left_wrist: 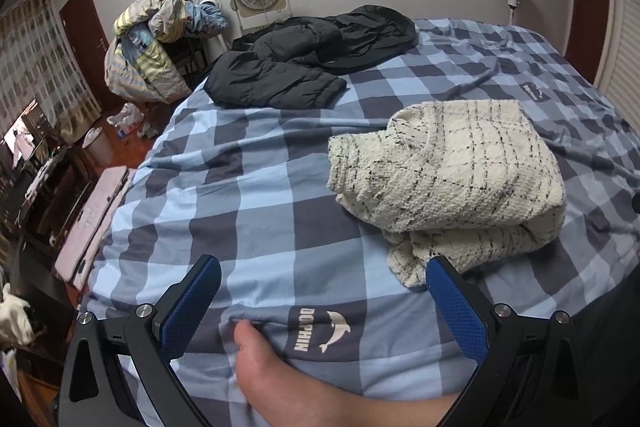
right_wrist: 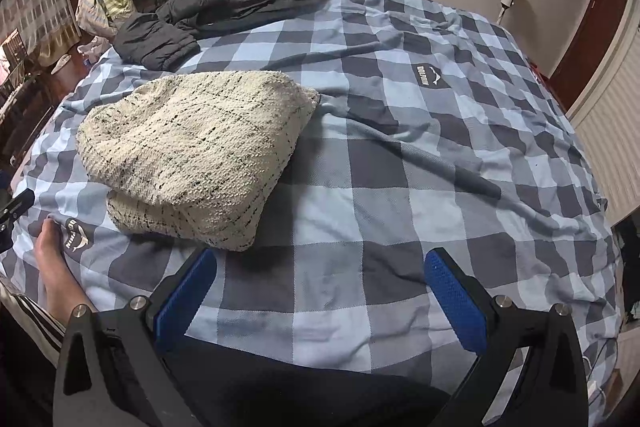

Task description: Fold small clothes

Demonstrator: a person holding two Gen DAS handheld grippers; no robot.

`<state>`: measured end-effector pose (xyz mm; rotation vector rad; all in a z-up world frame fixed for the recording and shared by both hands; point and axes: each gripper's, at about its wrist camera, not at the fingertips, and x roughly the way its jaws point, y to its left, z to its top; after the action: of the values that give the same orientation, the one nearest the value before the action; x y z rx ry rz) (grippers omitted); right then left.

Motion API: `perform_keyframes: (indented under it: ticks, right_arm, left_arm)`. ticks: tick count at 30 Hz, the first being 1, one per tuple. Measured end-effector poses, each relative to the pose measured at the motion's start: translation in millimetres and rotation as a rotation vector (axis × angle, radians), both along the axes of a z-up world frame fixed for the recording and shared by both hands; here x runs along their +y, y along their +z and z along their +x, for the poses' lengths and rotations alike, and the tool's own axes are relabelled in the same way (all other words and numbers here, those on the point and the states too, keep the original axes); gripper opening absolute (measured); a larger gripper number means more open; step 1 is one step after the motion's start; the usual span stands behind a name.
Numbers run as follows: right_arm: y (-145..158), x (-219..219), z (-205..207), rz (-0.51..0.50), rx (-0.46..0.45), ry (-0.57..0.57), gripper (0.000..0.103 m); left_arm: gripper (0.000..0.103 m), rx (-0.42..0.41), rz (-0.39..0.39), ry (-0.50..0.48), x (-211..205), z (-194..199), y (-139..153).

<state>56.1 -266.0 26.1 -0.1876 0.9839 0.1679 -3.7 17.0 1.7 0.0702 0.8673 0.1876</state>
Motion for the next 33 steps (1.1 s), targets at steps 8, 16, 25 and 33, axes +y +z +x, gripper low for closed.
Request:
perform_keyframes:
  ticks: [8,16,25,33]
  right_arm:
    - [4.3,0.3,-3.7,0.000,-0.029,0.004,0.102]
    - [4.5,-1.8,-2.5,0.012,-0.029,0.003,0.102]
    - [4.7,-2.0,-2.1,0.025,-0.034,0.000,0.102]
    - [4.4,-2.1,-1.7,0.024,-0.033,0.002,0.102]
  left_arm:
    - [0.103,-0.005,-0.023,-0.002,0.6,-1.4,0.9]
    - [0.103,-0.004,-0.016,-0.014,-3.3,-0.9,0.5]
    - [0.103,-0.014,-0.008,-0.022,-5.6,-2.2,2.5]
    - [0.103,-0.005,-0.009,-0.018,-6.1,-1.3,2.2]
